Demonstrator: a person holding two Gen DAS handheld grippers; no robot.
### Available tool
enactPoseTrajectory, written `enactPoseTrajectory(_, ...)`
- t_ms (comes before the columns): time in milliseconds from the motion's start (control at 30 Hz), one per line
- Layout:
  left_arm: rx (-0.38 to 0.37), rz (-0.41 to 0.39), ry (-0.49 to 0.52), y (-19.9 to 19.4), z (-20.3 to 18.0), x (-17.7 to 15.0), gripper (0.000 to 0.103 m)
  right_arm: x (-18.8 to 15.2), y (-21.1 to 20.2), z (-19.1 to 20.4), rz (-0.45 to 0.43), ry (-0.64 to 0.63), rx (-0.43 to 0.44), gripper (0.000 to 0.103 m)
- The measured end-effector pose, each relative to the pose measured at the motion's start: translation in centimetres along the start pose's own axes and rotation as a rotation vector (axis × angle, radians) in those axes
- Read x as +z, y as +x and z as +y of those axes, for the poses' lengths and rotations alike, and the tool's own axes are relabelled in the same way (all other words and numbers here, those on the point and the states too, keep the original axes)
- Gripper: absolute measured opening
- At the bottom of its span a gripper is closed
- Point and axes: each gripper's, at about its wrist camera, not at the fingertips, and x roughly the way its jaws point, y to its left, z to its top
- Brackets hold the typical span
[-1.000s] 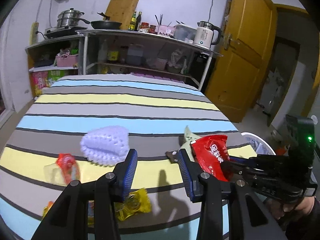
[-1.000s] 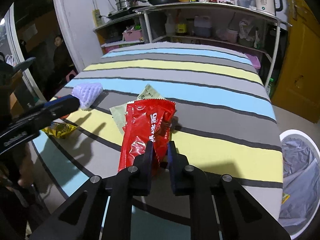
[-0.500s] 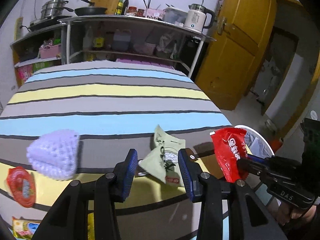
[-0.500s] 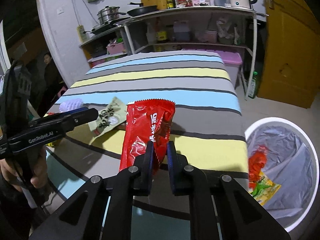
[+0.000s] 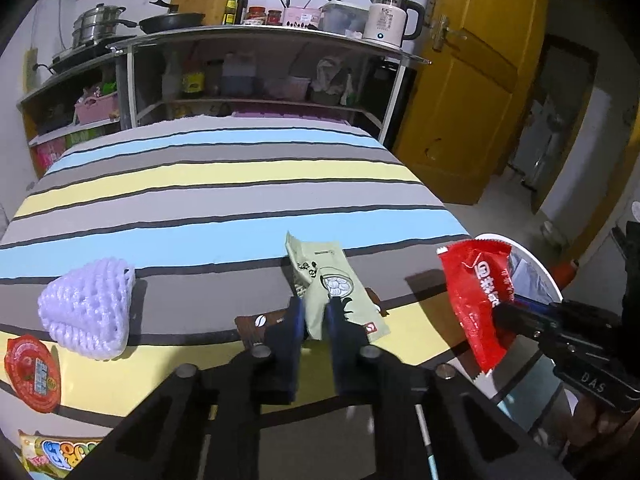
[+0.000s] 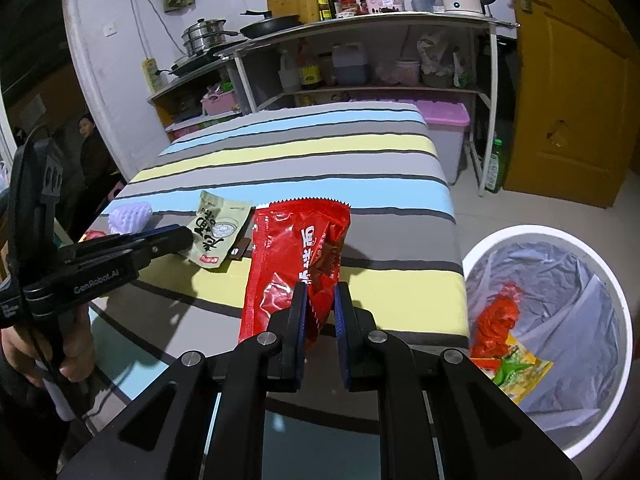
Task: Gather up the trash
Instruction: 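Grasp the pale green sachet with the left tool while the right tool holds the red wrapper, then carry the red wrapper and green sachet over the trash bin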
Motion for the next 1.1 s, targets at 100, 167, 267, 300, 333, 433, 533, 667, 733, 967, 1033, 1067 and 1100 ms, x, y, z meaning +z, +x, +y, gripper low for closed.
enactPoseTrajectory(100, -0.004, -0.016, 0.003, -0.7, -0.3, -0.1, 0.008, -0.1, -0.6, 0.0, -0.008, 0.002, -0.008, 0.013)
enactPoseTrajectory(167, -0.013, -0.026, 0.007, -1.2, -0.5, -0.3, 0.006, -0.2, -1.0, 0.0, -0.011, 0.002, -0.013, 0.013)
enactPoseTrajectory(267, -0.016, -0.04, 0.011, -2.0, -0.7, -0.5, 0.006, -0.3, -1.6, -0.1, -0.016, 0.003, -0.02, 0.013)
enactPoseTrajectory(300, -0.017, -0.042, 0.013, -2.2, -0.7, -0.5, 0.006, -0.4, -1.9, -0.1, -0.019, 0.003, -0.023, 0.013)
enactPoseTrajectory(333, -0.017, -0.049, 0.014, -2.7, -0.9, -0.5, 0.006, -0.4, -2.3, -0.1, -0.025, 0.004, -0.027, 0.013)
enactPoseTrajectory(433, -0.02, -0.067, 0.021, -3.8, -1.2, -0.5, 0.005, -0.6, -3.1, -0.1, -0.036, 0.007, -0.034, 0.013)
enactPoseTrajectory(533, -0.031, -0.084, 0.025, -4.9, -1.7, -0.5, 0.005, -0.6, -4.1, -0.2, -0.051, 0.012, -0.047, 0.013)
enactPoseTrajectory(667, -0.051, -0.103, 0.035, -6.0, -2.6, -0.7, 0.005, -0.9, -5.4, -0.3, -0.072, 0.02, -0.064, 0.013)
enactPoseTrajectory(733, -0.058, -0.11, 0.042, -6.5, -3.1, -0.8, 0.005, -1.0, -6.1, -0.4, -0.081, 0.021, -0.073, 0.013)
enactPoseTrajectory(967, -0.097, -0.137, 0.07, -7.8, -5.5, -0.6, 0.005, -1.2, -8.4, -1.1, -0.116, 0.029, -0.105, 0.013)
enactPoseTrajectory(1033, -0.109, -0.143, 0.082, -8.1, -6.4, -0.6, 0.005, -1.3, -9.0, -1.2, -0.125, 0.034, -0.115, 0.013)
enactPoseTrajectory(1067, -0.115, -0.145, 0.086, -8.2, -6.6, -0.5, 0.005, -1.4, -9.3, -1.4, -0.129, 0.037, -0.119, 0.013)
enactPoseTrajectory(1100, -0.125, -0.147, 0.092, -8.4, -7.1, -0.5, 0.005, -1.5, -9.6, -1.6, -0.133, 0.04, -0.125, 0.013)
